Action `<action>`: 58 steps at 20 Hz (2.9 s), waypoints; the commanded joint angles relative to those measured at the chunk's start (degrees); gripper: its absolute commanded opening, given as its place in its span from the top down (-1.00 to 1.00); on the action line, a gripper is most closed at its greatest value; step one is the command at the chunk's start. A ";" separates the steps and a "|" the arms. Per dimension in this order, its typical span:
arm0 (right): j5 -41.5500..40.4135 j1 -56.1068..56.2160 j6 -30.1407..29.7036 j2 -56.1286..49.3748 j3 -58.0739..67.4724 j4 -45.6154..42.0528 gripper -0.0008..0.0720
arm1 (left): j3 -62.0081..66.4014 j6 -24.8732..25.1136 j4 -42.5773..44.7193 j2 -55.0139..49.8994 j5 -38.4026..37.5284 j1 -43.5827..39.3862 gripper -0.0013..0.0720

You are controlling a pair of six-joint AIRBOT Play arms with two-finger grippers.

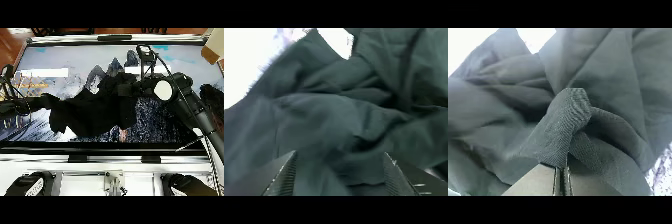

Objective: Fold the shirts.

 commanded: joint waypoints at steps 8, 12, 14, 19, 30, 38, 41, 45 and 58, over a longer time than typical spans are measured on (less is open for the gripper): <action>1.03 -0.02 0.15 -0.72 -0.31 2.10 0.77 | 7.54 9.31 37.94 -1.33 -11.15 19.02 -0.64; 3.06 -0.02 1.42 -0.72 -0.31 4.81 0.77 | -1.79 3.82 37.29 -5.79 -1.57 25.81 -0.70; 3.13 0.00 1.46 -0.72 -0.31 5.88 0.77 | -3.28 4.04 37.53 -10.75 -1.68 26.40 -0.69; 3.23 -0.02 1.44 -0.72 -0.31 7.50 0.77 | -3.26 4.92 37.27 -20.52 3.28 26.29 -0.66; 5.86 0.00 1.42 -0.72 -0.31 9.68 0.77 | -3.21 4.44 37.31 -29.44 11.06 27.06 -0.65; 7.76 0.00 1.42 -0.72 -0.31 11.63 0.77 | -2.62 7.08 33.94 -32.63 8.55 29.51 -0.28; 7.85 0.00 1.38 -0.72 -0.31 12.44 0.77 | -0.94 7.06 33.16 -34.51 7.52 29.51 -0.28; 7.82 0.00 1.09 -0.72 -0.31 12.98 0.77 | 1.79 6.99 33.11 -36.04 7.67 29.51 0.25; 6.84 -0.02 -0.22 -0.72 -0.31 14.78 0.77 | 9.01 6.32 33.09 -30.58 1.40 27.82 0.84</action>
